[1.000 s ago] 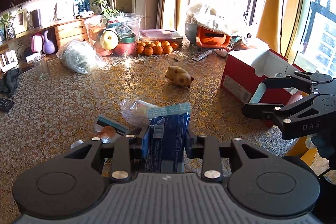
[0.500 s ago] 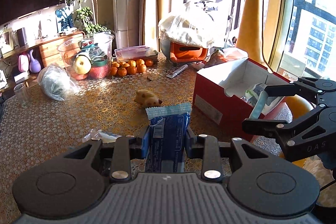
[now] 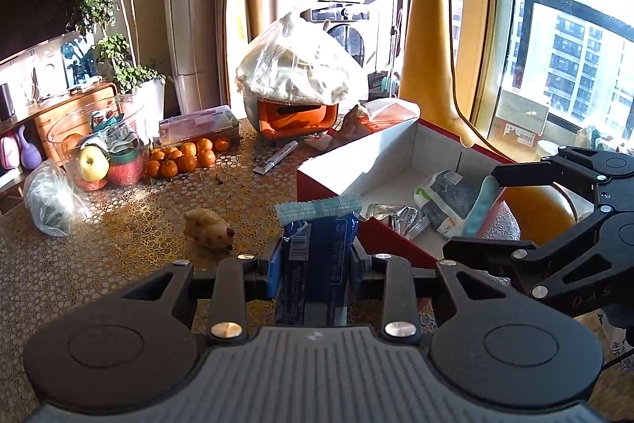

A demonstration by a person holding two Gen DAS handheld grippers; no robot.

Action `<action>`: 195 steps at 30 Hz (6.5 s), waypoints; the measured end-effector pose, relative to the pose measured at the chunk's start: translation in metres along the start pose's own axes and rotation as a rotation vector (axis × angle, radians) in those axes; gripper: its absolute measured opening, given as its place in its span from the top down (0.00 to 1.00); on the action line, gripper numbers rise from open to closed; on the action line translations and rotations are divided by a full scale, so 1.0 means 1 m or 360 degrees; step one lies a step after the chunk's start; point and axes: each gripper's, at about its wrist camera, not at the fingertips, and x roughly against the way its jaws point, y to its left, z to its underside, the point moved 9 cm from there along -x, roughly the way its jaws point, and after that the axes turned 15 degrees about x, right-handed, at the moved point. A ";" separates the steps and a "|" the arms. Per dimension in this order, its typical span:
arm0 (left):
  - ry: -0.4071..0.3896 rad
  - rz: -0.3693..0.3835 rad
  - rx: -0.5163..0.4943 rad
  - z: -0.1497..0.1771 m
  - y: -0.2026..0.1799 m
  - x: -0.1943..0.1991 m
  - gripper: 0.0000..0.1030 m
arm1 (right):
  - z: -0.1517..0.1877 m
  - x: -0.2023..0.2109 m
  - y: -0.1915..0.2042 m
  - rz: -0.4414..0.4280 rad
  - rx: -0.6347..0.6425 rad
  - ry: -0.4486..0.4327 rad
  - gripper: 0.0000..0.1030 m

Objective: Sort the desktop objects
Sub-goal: 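Carry blue packet with left tool while right tool carries teal stick to box, then lower blue packet with left tool while right tool lowers teal stick into box, then open both tools and withdraw them from the box toward the table, then move both tools over the remaining items on the table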

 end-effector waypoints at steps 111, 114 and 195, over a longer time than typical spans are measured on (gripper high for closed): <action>0.0712 -0.0099 -0.0287 -0.022 -0.092 -0.274 0.52 | 0.097 -0.117 -0.089 -0.0317 -0.0026 0.0834 0.02; 0.0692 -0.0092 -0.0287 -0.026 -0.093 -0.264 0.52 | 0.090 -0.108 -0.090 -0.0308 -0.0037 0.0795 0.02; 0.0170 -0.0081 0.0079 0.056 0.044 0.062 0.31 | -0.014 -0.001 0.064 -0.0232 -0.0118 0.0244 0.01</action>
